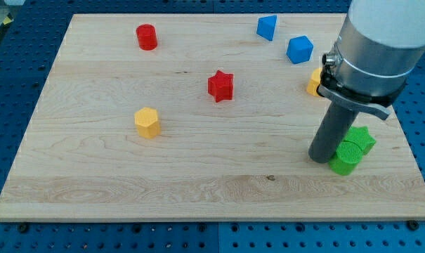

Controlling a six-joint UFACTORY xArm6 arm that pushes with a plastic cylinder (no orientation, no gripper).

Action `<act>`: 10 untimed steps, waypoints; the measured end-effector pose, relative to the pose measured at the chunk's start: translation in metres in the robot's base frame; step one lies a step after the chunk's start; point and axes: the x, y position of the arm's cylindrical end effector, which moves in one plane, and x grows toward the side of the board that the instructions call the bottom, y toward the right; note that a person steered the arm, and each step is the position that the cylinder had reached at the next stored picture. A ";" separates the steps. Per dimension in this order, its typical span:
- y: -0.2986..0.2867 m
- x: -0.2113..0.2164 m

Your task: Move the green star towards bottom of the board

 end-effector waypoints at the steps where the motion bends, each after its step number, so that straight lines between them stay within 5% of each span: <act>1: 0.000 0.000; 4: 0.009 -0.043; 10: 0.074 -0.019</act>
